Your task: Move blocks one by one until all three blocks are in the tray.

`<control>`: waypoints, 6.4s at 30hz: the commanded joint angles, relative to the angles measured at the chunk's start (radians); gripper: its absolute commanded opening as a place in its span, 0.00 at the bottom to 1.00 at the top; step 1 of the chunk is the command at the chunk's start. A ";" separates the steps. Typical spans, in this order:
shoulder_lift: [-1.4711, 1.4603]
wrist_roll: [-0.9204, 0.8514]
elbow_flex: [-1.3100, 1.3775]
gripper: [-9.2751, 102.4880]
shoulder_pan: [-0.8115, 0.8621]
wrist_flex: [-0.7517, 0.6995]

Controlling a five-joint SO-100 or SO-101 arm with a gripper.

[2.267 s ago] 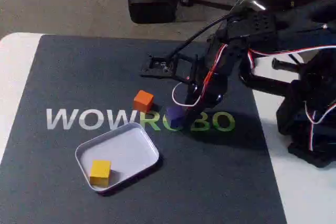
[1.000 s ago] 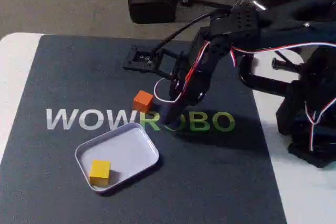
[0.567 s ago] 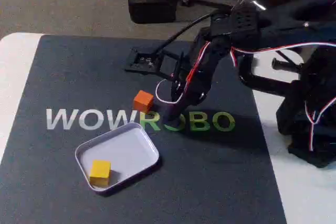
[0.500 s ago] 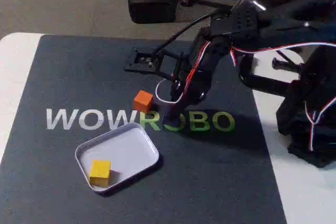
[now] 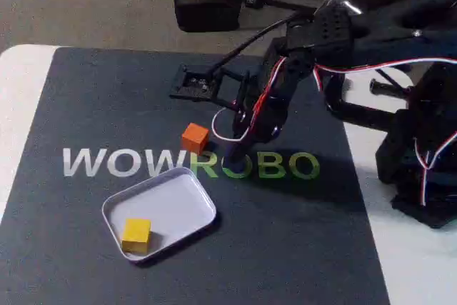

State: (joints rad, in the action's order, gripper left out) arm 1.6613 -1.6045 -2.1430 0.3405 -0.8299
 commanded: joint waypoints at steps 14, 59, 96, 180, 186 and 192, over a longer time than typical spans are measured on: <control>0.051 0.005 0.002 0.13 -0.011 -0.003; -0.015 -0.028 0.025 0.15 -0.261 0.399; 0.140 0.103 0.258 0.22 -0.075 -0.141; -0.485 0.041 0.657 0.24 0.091 -0.164; -0.515 0.040 0.686 0.24 0.100 -0.164; -0.518 0.037 0.687 0.23 0.100 -0.164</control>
State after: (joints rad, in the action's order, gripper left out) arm 1.1305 -1.5585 -1.5048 0.4357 -0.9986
